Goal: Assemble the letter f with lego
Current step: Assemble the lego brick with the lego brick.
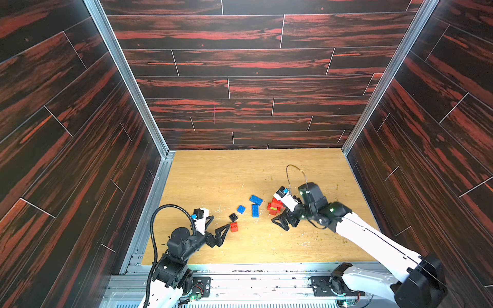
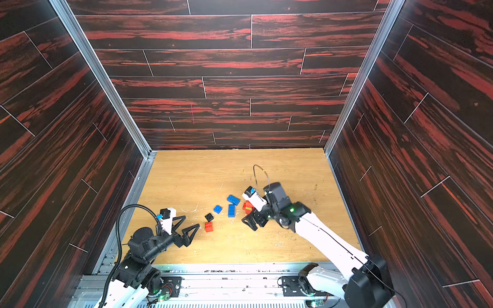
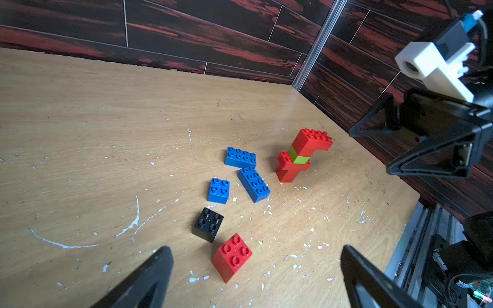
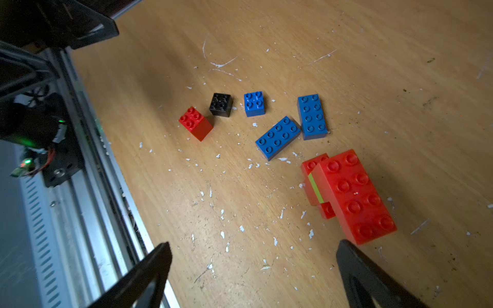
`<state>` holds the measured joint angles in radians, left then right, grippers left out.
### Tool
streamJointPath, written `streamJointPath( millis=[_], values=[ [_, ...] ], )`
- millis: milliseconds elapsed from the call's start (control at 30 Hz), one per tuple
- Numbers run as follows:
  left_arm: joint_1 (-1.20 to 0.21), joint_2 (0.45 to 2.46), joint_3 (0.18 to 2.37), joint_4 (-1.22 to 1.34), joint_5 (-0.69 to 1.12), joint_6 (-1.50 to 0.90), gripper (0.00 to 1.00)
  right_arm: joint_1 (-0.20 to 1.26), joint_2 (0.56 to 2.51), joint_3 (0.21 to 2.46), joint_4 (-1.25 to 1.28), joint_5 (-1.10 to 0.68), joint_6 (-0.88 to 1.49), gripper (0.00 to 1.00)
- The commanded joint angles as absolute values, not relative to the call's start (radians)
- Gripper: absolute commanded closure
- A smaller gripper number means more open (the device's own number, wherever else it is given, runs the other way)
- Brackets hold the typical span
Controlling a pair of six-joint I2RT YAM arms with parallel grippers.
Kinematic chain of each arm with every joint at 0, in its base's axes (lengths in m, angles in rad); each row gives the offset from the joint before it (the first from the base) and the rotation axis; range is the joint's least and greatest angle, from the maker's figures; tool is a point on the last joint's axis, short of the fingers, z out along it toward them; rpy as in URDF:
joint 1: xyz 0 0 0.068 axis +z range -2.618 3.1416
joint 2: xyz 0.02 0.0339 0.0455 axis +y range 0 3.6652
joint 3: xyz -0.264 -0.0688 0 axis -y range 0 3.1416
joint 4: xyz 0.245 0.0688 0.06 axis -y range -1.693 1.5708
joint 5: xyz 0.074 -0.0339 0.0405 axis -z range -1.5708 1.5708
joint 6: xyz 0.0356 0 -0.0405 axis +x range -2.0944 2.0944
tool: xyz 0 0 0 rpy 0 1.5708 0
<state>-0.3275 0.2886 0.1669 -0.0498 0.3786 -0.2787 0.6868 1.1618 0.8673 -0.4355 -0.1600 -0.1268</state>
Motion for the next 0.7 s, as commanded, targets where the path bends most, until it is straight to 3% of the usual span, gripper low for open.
streamJointPath(
  millis=[0, 200, 333, 667],
  values=[
    [-0.330, 0.361, 0.220, 0.007, 0.362, -0.259, 0.00, 0.780, 1.151, 0.830, -0.353, 0.036, -0.010, 0.02],
    [-0.331, 0.588, 0.298, 0.087, 0.361, -0.245, 0.00, 0.921, 1.137, 0.739, -0.260, 0.194, 0.084, 0.02],
    [-0.332, 0.711, 0.272, 0.274, 0.376, -0.301, 0.00, 0.995, 1.045, 0.657, -0.195, 0.295, 0.135, 0.02],
    [-0.350, 0.935, 0.262, 0.488, 0.283, -0.424, 0.00, 1.010, 0.844, 0.520, -0.238, 0.350, 0.209, 0.02]
  ],
)
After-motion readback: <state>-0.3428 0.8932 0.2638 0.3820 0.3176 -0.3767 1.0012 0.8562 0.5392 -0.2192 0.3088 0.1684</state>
